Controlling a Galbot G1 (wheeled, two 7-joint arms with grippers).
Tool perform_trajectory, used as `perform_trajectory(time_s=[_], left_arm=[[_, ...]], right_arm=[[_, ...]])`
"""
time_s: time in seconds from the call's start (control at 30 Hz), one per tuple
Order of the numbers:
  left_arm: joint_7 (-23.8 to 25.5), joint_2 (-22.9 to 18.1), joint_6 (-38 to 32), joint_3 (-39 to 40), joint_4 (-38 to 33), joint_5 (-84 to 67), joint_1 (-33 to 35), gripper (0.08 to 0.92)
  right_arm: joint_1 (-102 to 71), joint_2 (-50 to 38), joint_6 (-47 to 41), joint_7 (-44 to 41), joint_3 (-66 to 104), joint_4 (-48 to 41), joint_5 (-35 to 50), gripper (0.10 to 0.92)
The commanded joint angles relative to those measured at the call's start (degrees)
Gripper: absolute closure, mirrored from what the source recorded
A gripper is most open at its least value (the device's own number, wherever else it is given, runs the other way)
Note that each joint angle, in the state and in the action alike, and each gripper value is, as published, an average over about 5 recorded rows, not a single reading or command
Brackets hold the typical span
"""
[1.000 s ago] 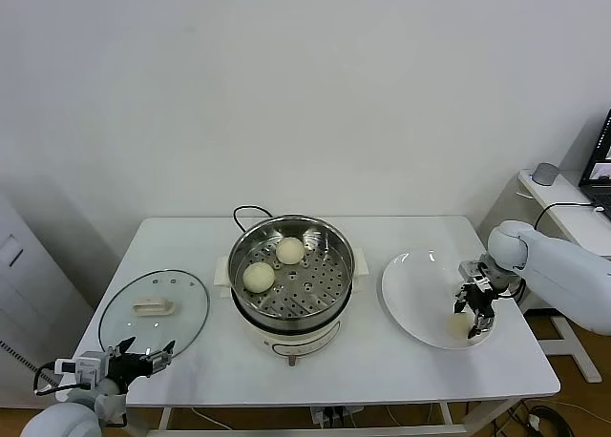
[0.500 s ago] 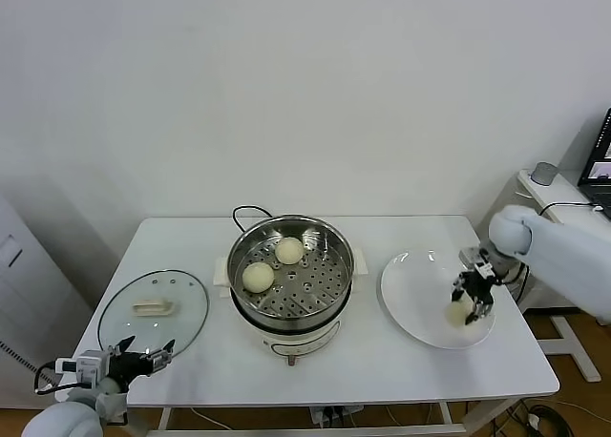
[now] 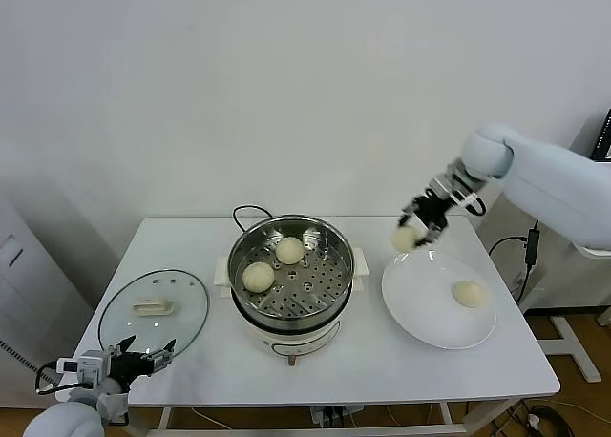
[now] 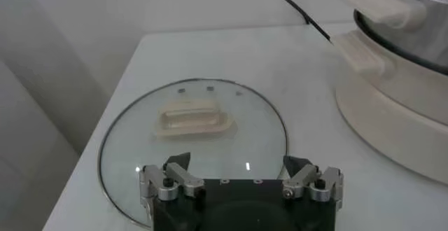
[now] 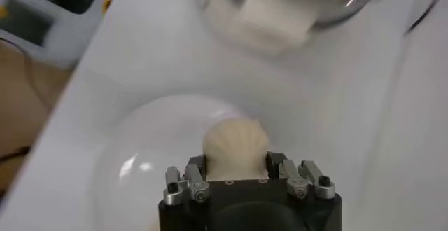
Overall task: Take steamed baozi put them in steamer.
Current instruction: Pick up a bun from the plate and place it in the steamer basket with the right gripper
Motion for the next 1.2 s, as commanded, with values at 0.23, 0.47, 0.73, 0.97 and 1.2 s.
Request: perform_trajectory(time_s=[0.23,0.47,0.73,0.97,1.2], left_arm=[[-0.11,0.65,-0.02,0.24,0.08,-0.02,-0.49,0.177],[-0.12,0.9,-0.08,0.18,0.08,-0.05,-0.39,0.177],[-0.09,1.09,-0.18,0.1,0.13,-0.1,-0.33,0.177],[-0.07,1.17,-0.28,0.08,0.23,-0.14,-0.34,0.177],[-0.05,1.26,-0.34,-0.01,0.19,-0.17,-0.29,0.177]], right_arm=[[3.2,13.15,21.03,2.03,2.2,2.39,-4.38,0.499],[0.16,16.36,25.0,1.78,2.11,5.19,-9.05,0.499],[-3.3,17.18,27.4,1.58,2.06,8.35,-14.07,0.498],[-5.97,17.08,27.59,1.22,2.09,10.76,-17.18,0.499],[-8.62,16.87,27.59,1.3,2.22,12.56,-19.76,0.499]])
